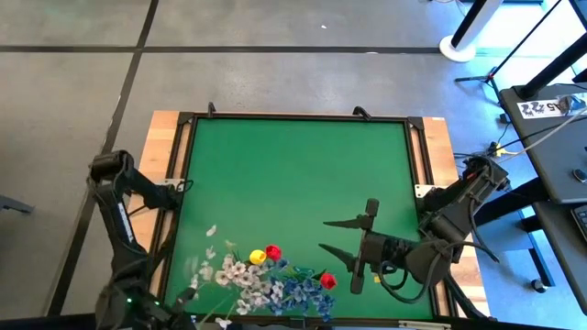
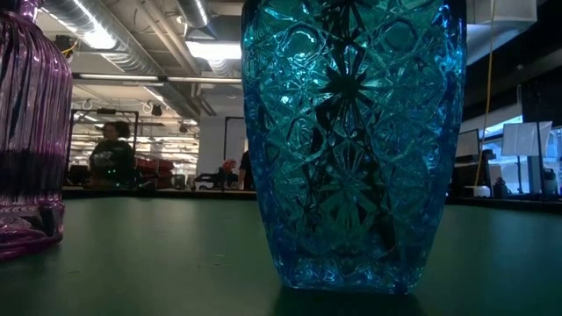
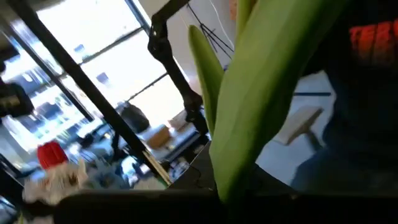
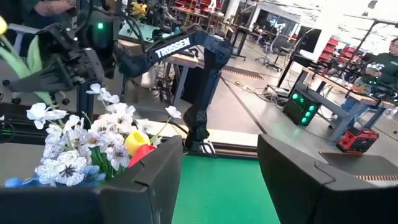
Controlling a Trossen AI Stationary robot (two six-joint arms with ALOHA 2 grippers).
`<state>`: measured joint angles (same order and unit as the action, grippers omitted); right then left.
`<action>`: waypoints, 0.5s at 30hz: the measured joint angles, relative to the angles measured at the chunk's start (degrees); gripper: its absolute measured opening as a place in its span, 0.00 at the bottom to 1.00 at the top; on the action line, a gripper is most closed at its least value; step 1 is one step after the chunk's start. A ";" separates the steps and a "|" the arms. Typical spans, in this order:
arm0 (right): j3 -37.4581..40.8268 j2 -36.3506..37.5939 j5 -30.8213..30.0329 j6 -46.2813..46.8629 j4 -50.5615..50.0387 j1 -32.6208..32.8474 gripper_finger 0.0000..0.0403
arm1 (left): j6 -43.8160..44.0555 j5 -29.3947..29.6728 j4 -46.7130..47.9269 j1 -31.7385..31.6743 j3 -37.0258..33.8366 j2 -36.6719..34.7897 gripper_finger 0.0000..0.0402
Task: Sort flowers into vase by color
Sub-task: Put the yellow flower into the purple vase
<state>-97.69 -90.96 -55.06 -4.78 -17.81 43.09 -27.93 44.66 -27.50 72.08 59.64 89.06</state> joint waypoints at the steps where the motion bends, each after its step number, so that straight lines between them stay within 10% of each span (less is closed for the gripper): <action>1: 0.00 0.00 -0.01 0.00 0.02 0.00 0.52 | -2.32 0.02 -1.62 -0.35 0.00 0.69 0.00; 15: 0.00 0.00 -0.01 5.90 -6.67 0.00 0.52 | -11.38 6.86 -4.88 -12.13 0.00 1.01 0.00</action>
<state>-97.69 -90.96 -55.07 1.13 -24.48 43.09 -39.31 51.53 -32.38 59.95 59.64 90.06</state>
